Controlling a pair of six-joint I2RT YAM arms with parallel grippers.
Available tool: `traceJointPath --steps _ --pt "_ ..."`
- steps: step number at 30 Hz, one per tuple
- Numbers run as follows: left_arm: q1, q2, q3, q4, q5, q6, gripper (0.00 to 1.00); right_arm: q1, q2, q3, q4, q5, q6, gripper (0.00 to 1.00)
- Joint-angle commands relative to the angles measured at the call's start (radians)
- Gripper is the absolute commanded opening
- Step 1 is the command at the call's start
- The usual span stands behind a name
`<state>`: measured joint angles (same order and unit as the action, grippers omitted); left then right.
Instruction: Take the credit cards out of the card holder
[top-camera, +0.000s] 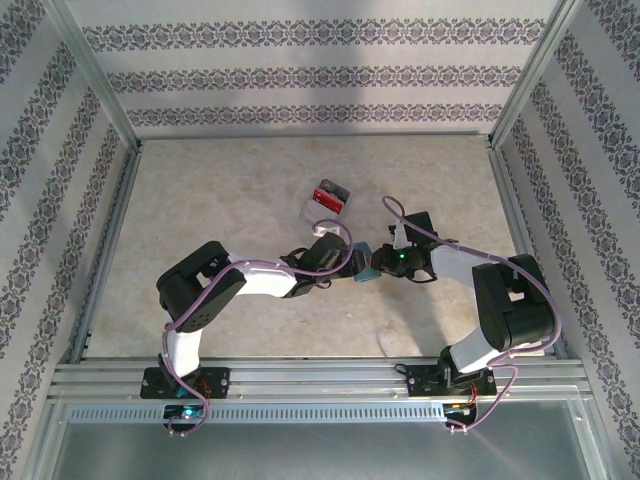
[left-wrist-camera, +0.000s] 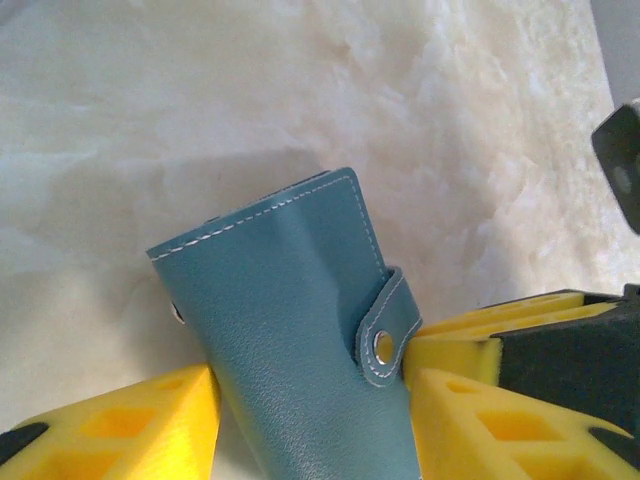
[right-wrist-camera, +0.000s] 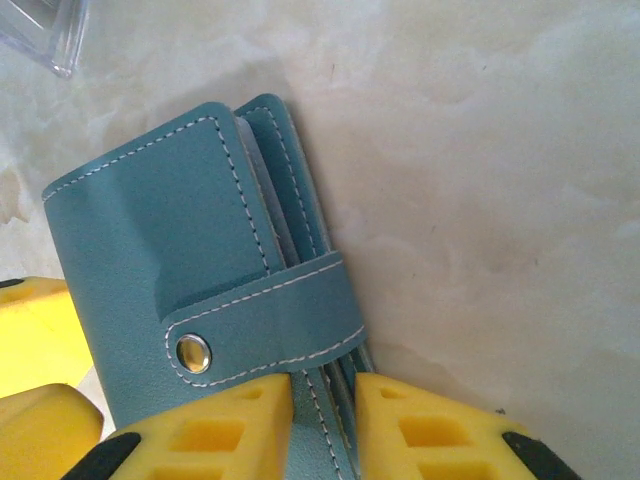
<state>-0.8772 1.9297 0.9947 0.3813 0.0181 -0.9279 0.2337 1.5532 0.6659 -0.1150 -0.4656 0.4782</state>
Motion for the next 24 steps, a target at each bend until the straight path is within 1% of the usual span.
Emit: traceJointPath --steps 1,10,11,20,24 --pt "-0.019 0.019 -0.003 0.138 0.02 0.012 0.49 0.021 0.024 -0.023 0.03 -0.042 0.03 0.25" --pt "-0.019 0.056 0.023 0.126 0.033 0.028 0.41 0.02 0.034 -0.017 0.04 -0.034 0.038 0.24" --pt "-0.019 0.059 0.024 0.126 0.035 0.029 0.39 0.02 0.036 -0.016 0.042 -0.034 0.039 0.24" --pt "-0.018 0.009 -0.006 0.121 0.017 0.066 0.01 0.004 0.005 -0.012 0.027 -0.035 0.032 0.24" --pt "-0.014 -0.048 -0.019 0.117 0.025 0.13 0.0 -0.02 -0.058 -0.021 0.002 -0.032 0.024 0.25"
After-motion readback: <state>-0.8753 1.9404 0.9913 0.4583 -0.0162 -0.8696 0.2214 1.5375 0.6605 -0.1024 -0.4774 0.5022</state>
